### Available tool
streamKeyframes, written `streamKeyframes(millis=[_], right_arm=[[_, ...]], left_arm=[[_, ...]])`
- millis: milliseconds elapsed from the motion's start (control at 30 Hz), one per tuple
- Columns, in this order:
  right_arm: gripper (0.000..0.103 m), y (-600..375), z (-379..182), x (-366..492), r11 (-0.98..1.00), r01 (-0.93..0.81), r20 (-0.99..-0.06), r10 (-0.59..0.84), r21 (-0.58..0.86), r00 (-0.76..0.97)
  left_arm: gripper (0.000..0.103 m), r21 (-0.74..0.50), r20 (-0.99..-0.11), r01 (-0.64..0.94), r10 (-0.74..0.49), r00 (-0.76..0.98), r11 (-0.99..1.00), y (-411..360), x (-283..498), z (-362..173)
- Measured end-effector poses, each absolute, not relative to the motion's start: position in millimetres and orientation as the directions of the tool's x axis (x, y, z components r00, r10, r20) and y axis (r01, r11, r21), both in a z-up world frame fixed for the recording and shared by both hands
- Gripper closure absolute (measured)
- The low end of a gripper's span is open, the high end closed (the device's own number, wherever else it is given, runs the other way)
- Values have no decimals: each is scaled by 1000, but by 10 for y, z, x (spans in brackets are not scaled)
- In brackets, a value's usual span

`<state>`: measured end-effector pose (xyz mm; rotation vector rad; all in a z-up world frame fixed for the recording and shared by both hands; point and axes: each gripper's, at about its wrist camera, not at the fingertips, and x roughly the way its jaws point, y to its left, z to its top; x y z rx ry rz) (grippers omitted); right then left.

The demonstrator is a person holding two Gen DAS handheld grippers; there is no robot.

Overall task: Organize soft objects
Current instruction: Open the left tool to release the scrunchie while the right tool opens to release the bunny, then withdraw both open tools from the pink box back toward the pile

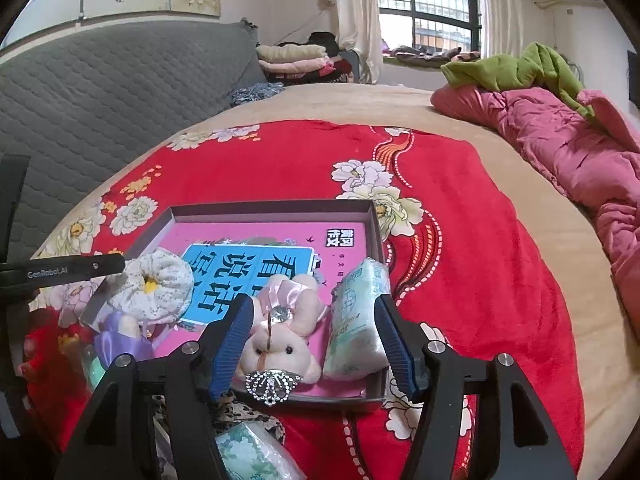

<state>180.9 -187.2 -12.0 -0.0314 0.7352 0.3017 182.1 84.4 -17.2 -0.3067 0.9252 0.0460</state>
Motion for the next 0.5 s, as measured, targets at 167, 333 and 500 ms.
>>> streamKeyframes(millis=[167, 333, 500], right_arm=[[36, -1878, -69, 1774, 958, -278, -654, 254, 69, 713], [33, -1891, -24, 1756, 961, -270, -642, 247, 64, 726], [31, -1900, 21, 1725, 962, -267, -630, 241, 55, 739]], left_arm=[[46, -243, -779, -167, -90, 620, 956, 822, 1774, -86], [45, -237, -772, -153, -91, 629, 959, 781, 1743, -30], [43, -236, -764, -149, -88, 640, 960, 769, 1695, 36]])
